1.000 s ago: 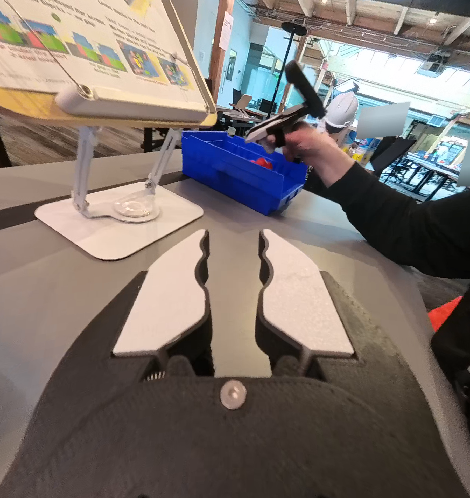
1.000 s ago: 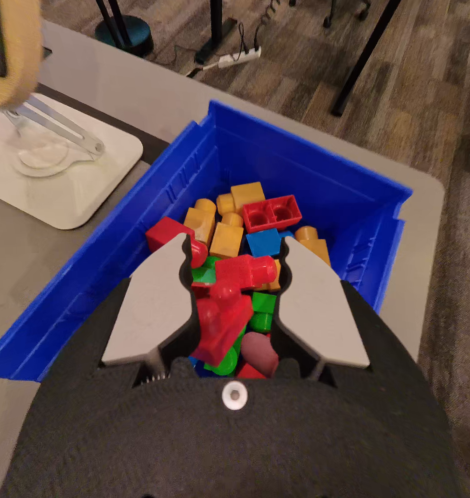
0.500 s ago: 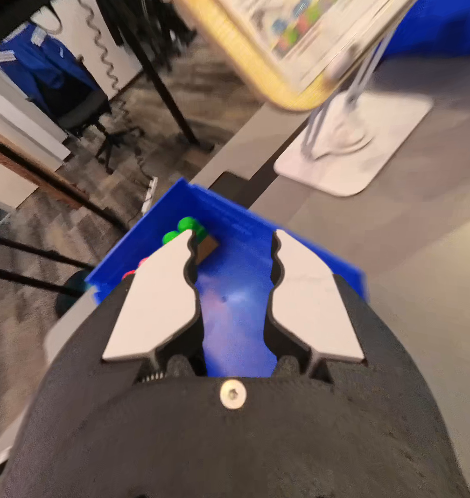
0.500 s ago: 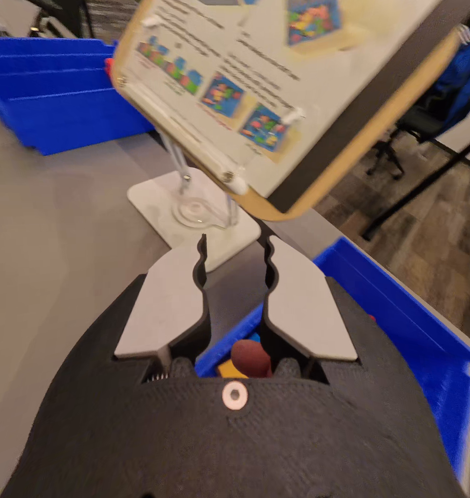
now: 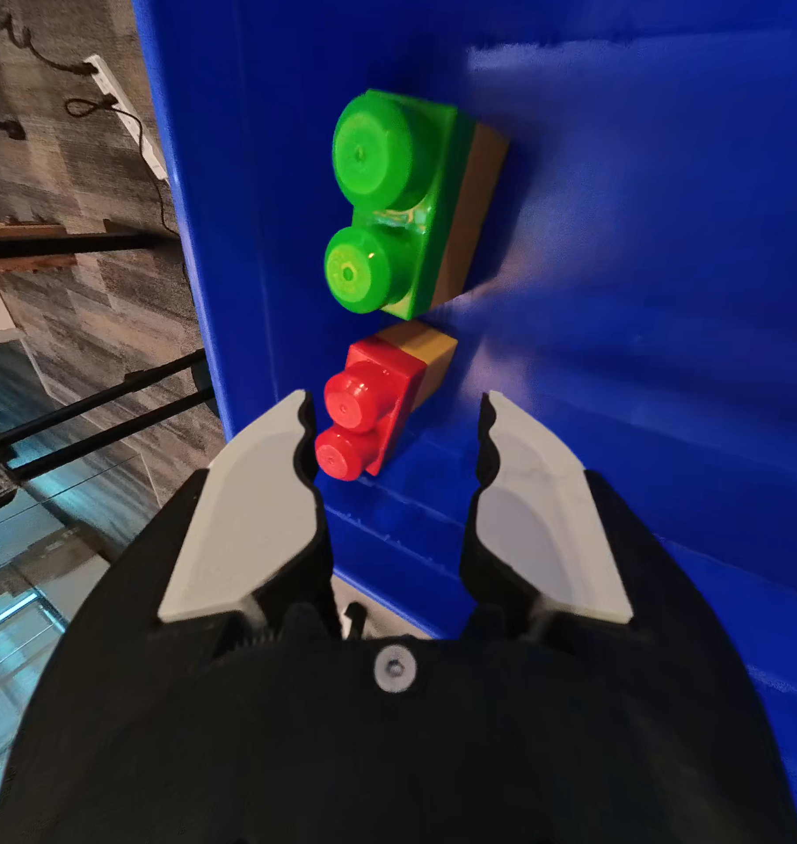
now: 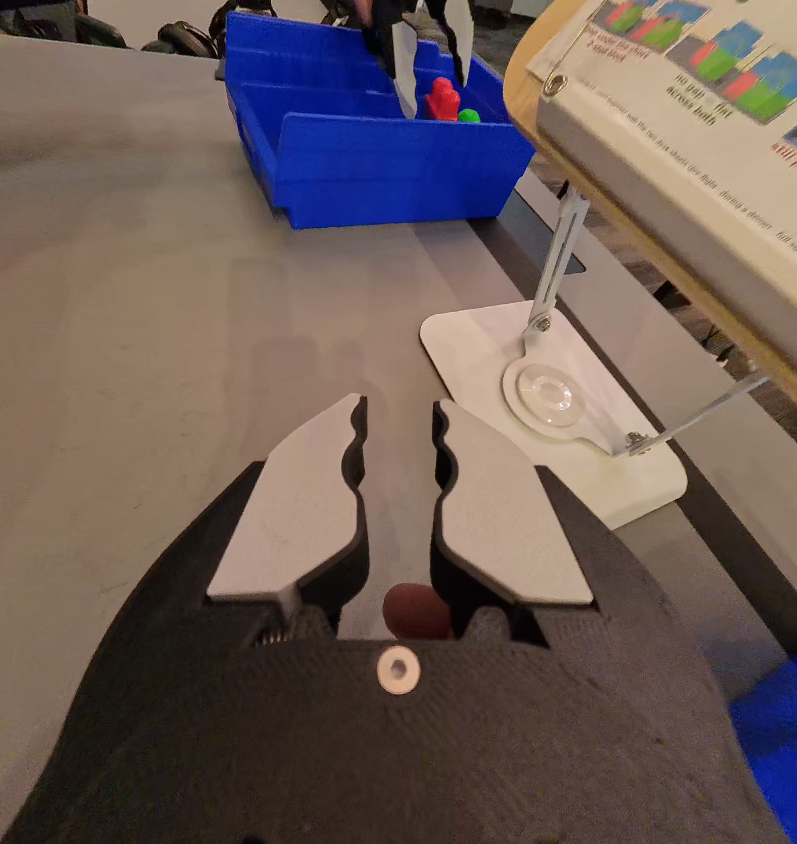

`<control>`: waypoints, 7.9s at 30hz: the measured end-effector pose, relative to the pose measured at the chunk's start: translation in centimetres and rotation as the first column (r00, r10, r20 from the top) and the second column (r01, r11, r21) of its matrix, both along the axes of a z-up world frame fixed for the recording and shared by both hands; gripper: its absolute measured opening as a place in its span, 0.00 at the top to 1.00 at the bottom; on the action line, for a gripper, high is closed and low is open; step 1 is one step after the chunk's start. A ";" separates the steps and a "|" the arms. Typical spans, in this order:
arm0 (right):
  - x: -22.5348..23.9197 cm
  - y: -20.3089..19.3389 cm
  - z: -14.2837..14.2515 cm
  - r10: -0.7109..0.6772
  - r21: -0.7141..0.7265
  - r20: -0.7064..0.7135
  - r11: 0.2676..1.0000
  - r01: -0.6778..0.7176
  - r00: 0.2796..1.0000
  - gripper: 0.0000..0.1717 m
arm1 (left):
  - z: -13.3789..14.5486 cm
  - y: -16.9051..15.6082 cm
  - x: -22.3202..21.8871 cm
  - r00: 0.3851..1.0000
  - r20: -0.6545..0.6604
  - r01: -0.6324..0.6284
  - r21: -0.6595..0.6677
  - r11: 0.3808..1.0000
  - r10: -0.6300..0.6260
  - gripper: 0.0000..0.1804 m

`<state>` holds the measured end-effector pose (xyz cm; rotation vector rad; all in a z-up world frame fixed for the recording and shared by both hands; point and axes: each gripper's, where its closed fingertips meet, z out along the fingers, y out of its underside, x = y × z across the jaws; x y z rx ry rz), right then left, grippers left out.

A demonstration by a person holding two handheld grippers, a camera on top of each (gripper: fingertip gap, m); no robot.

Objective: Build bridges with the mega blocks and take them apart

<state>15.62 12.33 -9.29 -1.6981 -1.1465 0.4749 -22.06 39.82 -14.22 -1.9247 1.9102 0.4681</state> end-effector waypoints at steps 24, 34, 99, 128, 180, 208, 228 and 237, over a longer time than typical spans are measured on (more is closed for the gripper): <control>-1.8 -1.4 0.7 0.104 0.068 -0.018 0.992 -0.102 0.994 0.84 | 6.1 -4.3 0.1 0.830 0.442 -0.337 -0.090 0.937 0.341 0.77; -7.7 -5.2 7.2 0.251 0.427 0.035 0.871 -0.242 0.967 0.84 | 13.2 -24.1 14.2 0.088 0.882 0.224 -0.471 0.853 0.463 0.78; 7.2 -2.0 7.8 -0.092 0.048 -0.038 0.994 0.094 0.995 0.77 | 6.7 -36.5 28.2 0.091 0.832 0.498 -0.514 0.699 0.546 0.80; 9.7 0.9 8.2 -0.165 -0.084 -0.275 0.986 0.147 0.947 0.79 | 2.8 -35.7 26.9 0.272 0.904 0.277 -0.403 0.873 0.331 0.83; 4.2 -3.7 0.6 -0.146 0.042 -0.140 0.987 0.153 0.979 0.81 | -3.4 0.8 7.0 0.995 0.096 0.027 -0.143 0.989 -0.014 0.66; -7.7 -8.3 9.1 0.255 0.543 0.052 0.804 -0.242 0.965 0.86 | 13.2 -31.7 23.2 -0.095 0.777 0.537 -0.487 0.689 0.623 0.79; -7.7 -11.1 4.7 0.395 0.486 0.194 0.756 -0.438 0.898 0.98 | 9.8 -38.6 30.5 -0.007 0.669 0.685 -0.538 0.491 0.743 0.80; 4.1 -8.1 8.0 0.191 0.439 0.025 0.880 -0.182 0.981 0.98 | 9.9 -36.7 23.4 -0.108 0.737 0.515 -0.532 0.672 0.667 0.80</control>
